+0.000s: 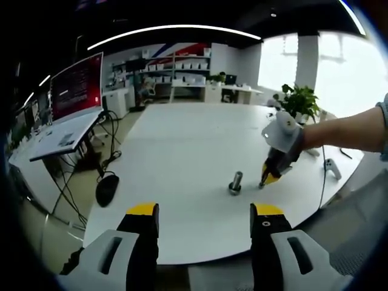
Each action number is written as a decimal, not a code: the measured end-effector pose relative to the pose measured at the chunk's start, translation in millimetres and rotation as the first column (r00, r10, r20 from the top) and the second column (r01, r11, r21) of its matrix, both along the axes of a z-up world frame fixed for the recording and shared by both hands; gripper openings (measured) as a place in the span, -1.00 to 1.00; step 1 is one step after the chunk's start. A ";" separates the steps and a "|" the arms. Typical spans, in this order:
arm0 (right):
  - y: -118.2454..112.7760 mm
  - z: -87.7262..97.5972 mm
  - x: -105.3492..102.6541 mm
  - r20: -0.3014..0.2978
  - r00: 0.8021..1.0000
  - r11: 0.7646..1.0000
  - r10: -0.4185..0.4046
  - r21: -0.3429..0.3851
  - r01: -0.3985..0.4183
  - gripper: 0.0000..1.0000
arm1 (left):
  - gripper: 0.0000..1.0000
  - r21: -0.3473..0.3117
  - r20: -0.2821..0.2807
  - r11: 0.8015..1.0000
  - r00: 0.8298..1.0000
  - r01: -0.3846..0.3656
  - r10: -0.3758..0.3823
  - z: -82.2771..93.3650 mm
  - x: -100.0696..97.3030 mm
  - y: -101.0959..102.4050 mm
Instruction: Place the washer onto the threaded stud by aligning its center hole with the stud, sliding it down to the base, and recovering from edge contact or off-axis alignment until the washer reaches the visible bottom stop.
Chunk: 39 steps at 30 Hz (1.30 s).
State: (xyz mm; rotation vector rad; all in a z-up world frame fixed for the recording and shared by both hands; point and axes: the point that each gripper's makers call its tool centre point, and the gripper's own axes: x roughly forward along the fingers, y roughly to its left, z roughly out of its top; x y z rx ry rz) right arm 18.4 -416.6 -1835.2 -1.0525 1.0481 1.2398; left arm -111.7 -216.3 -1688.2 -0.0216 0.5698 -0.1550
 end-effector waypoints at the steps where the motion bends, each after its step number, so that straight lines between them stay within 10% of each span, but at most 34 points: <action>1: 0.0 -1.0 0.2 0.000 1.000 1.000 0.002 -0.001 -0.002 -0.73 | 0.18 -0.001 0.001 1.000 1.000 -0.001 0.001 0.1 0.1 0.1; 18: 1.0 -10.4 0.7 0.009 1.000 1.000 0.019 -0.001 -0.019 -0.72 | 0.17 -0.004 -0.007 1.000 1.000 -0.001 0.001 -1.5 -0.8 -0.1; 27: -12.3 10.3 9.8 0.112 0.992 0.998 -0.051 0.032 0.048 0.07 | 0.17 -0.003 -0.009 1.000 1.000 0.002 -0.002 -1.5 -1.0 -0.3; 34: -35.0 62.0 -4.8 0.056 0.970 0.954 -0.235 0.207 0.219 0.10 | 0.20 -0.007 -0.002 1.000 1.000 -0.001 0.001 0.2 -1.4 -0.9; 39: -45.9 109.0 -19.7 -0.005 0.934 0.867 -0.357 0.371 0.333 0.14 | 0.22 -0.015 0.012 1.000 1.000 -0.008 0.009 2.4 -0.8 -0.3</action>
